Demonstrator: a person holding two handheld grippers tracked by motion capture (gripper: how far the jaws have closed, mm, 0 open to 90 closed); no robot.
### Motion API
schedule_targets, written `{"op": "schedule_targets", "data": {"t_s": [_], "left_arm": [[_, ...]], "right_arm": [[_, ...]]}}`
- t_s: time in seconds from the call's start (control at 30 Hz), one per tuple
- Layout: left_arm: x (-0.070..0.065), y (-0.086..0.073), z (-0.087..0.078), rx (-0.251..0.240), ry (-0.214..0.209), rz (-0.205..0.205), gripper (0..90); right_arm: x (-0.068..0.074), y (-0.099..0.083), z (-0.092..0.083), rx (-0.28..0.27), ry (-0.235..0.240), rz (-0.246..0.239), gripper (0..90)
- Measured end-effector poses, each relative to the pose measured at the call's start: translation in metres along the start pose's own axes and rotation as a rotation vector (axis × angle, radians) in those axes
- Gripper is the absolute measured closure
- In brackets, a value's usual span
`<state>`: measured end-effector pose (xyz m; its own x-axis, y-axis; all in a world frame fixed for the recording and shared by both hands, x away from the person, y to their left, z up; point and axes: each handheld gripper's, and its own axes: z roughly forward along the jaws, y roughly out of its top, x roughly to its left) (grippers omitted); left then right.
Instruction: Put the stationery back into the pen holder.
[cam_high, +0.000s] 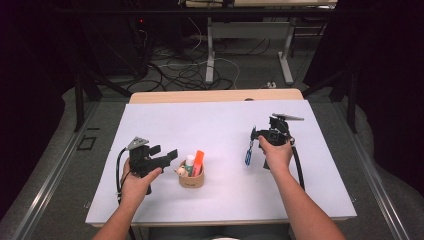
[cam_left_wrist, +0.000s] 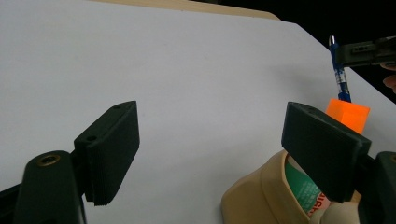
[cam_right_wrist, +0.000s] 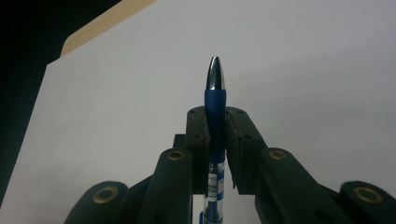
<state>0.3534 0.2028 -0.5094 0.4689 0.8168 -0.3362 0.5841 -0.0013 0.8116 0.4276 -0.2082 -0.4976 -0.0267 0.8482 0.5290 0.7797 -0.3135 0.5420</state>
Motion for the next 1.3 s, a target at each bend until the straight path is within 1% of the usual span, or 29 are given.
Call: {"op": "schedule_targets", "data": {"t_s": [0.03, 0.13, 0.17, 0.2, 0.3, 0.33, 0.37, 0.47, 0.53, 0.57, 0.6, 0.63, 0.73, 0.77, 0.83, 0.9, 0.93, 0.97, 1.17, 1.3], "left_arm": [[0.000, 0.000, 0.000, 0.001, 0.000, 0.000, 19.3], [0.000, 0.000, 0.000, 0.001, 0.000, 0.001, 19.4], [0.000, 0.000, 0.000, 0.000, 0.001, 0.000, 19.4], [0.000, 0.000, 0.000, 0.000, 0.001, 0.000, 19.5], [0.000, 0.000, 0.000, -0.001, 0.002, 0.000, 19.9], [0.000, 0.000, -0.001, -0.001, 0.002, 0.001, 20.1], [0.000, 0.000, -0.001, 0.000, 0.001, 0.001, 20.2], [0.000, 0.001, -0.002, -0.006, 0.001, 0.009, 21.1], [-0.001, 0.001, -0.003, -0.009, -0.002, 0.008, 21.7], [-0.001, 0.002, -0.003, -0.013, -0.005, 0.004, 22.0], [-0.002, 0.002, -0.003, -0.013, -0.006, 0.002, 22.2], [-0.002, 0.002, -0.004, -0.014, -0.008, 0.000, 22.5], [-0.004, 0.003, -0.005, -0.017, -0.015, 0.007, 22.7], [-0.005, 0.004, -0.005, -0.020, -0.015, 0.011, 22.7], [-0.007, 0.004, -0.006, -0.022, -0.016, 0.022, 23.3], [-0.009, 0.005, -0.006, -0.023, -0.021, 0.021, 23.7], [-0.009, 0.005, -0.006, -0.018, -0.020, 0.029, 24.0], [-0.010, 0.005, -0.006, -0.015, -0.018, 0.032, 24.1], [-0.014, 0.007, -0.007, -0.019, -0.021, 0.050, 24.4], [-0.019, 0.009, -0.009, -0.020, -0.030, 0.069, 24.5]], "right_arm": [[0.004, -0.001, -0.001, -0.016, 0.004, 0.000, 79.9], [0.012, -0.003, -0.004, -0.030, 0.019, -0.048, 79.9], [0.014, -0.004, -0.004, -0.043, 0.017, -0.076, 79.9], [0.018, -0.005, -0.006, -0.036, 0.028, -0.089, 79.9], [0.026, -0.008, -0.008, -0.049, 0.042, -0.114, 79.9], [0.028, -0.009, -0.009, -0.062, 0.045, -0.140, 79.9], [0.032, -0.010, -0.010, -0.059, 0.051, -0.134, 79.9], [0.042, -0.014, -0.014, -0.080, 0.064, -0.177, 79.9], [0.048, -0.016, -0.017, -0.090, 0.065, -0.224, 79.9], [0.052, -0.018, -0.018, -0.101, 0.063, -0.238, 79.9], [0.055, -0.019, -0.020, -0.101, 0.068, -0.256, 79.9], [0.058, -0.021, -0.020, -0.120, 0.067, -0.280, 79.9], [0.066, -0.025, -0.024, -0.142, 0.076, -0.338, 79.9], [0.069, -0.026, -0.025, -0.150, 0.079, -0.343, 79.9], [0.073, -0.028, -0.027, -0.147, 0.097, -0.360, 79.9], [0.078, -0.030, -0.028, -0.152, 0.111, -0.376, 79.9], [0.080, -0.031, -0.029, -0.147, 0.117, -0.383, 79.9], [0.082, -0.032, -0.030, -0.151, 0.122, -0.399, 79.9], [0.097, -0.039, -0.036, -0.167, 0.161, -0.450, 79.9], [0.105, -0.043, -0.038, -0.182, 0.190, -0.468, 79.9]]}}
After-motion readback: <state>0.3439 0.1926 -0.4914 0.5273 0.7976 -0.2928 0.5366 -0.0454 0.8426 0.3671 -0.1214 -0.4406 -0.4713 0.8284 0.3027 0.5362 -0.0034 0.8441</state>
